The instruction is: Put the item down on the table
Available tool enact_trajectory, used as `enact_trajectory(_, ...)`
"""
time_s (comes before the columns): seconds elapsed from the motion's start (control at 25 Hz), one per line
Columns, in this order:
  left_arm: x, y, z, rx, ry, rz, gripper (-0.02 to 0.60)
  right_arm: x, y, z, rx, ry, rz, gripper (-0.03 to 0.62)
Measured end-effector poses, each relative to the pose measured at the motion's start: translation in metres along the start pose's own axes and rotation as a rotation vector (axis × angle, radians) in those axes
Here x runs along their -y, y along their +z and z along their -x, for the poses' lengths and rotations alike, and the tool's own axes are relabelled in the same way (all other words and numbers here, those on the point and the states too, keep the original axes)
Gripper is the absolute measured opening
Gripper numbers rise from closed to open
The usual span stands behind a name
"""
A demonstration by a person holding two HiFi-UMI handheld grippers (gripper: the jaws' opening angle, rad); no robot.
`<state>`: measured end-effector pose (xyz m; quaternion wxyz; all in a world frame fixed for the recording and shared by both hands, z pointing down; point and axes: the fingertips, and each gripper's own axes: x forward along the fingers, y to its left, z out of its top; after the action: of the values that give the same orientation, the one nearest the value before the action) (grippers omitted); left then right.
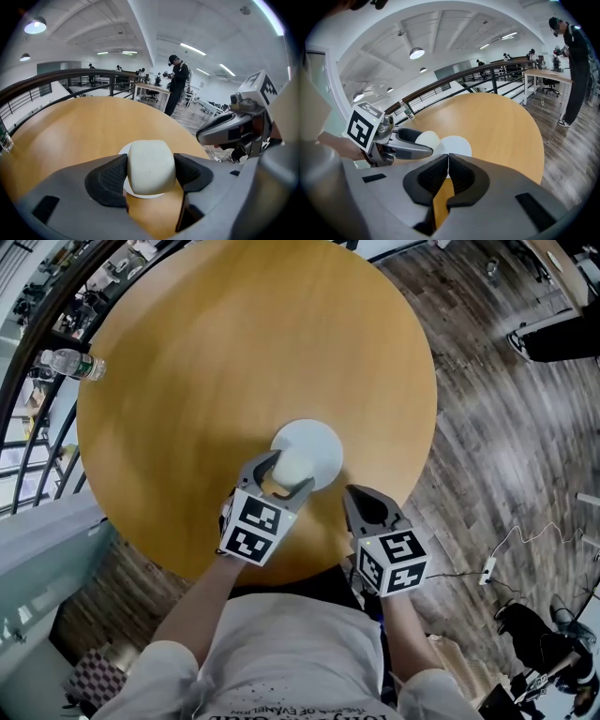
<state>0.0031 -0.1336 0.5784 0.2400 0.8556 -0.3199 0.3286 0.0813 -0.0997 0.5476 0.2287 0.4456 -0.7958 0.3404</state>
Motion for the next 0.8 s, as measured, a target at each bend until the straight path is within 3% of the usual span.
enact_trajectory(0.8, -0.008, -0.024, -0.045, -0.11, 0.024, -0.035, 0.324, 0.011, -0.014, -0.005, -0.024, -0.003, -0.03, 0.025)
